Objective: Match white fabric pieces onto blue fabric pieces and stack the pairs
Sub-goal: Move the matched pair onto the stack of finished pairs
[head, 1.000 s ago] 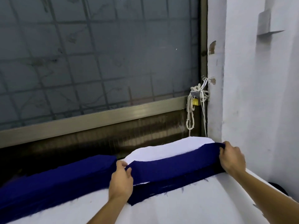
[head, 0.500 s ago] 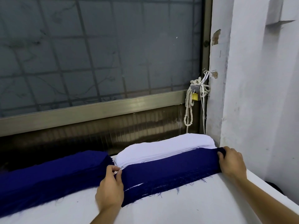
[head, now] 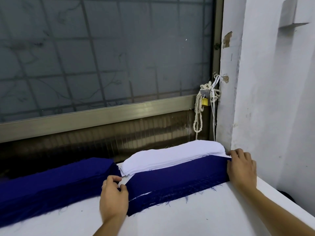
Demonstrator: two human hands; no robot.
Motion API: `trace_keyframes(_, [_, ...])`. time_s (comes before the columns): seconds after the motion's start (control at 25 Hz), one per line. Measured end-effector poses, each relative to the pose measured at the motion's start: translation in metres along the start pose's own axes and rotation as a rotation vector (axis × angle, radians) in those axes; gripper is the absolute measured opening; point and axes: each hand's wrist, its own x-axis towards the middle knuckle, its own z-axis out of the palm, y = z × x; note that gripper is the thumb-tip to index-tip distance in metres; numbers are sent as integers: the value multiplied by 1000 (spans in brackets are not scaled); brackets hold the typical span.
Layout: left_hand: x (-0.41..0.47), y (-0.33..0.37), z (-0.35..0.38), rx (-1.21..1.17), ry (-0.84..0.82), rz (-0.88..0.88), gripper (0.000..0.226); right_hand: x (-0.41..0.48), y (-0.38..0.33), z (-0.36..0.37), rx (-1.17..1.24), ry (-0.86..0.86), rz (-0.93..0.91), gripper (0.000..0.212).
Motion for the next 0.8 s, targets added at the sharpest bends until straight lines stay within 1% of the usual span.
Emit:
trace_keyframes(0.08, [0, -1, 0, 0, 10, 10, 23, 0, -2, 2, -33, -74, -90, 27])
trace_keyframes(0.16, [-1, -1, 0, 3, 12, 18, 25, -1, -2, 2, -23, -113, -125, 27])
trace_keyframes(0.44, [1, -5, 0, -41, 9, 30, 25, -4, -2, -2, 15, -110, -73, 18])
trace_keyframes(0.6, [-3, -7, -4, -61, -15, 40, 18, -16, -7, -10, -52, -99, -131, 15])
trace_keyframes(0.68, [-5, -10, -8, -75, -40, 35, 18, -26, -6, -13, -47, -99, -151, 17])
trace_keyframes(0.8, [-14, -14, -22, -92, -92, 30, 19, -43, -6, -20, -21, -152, -172, 31])
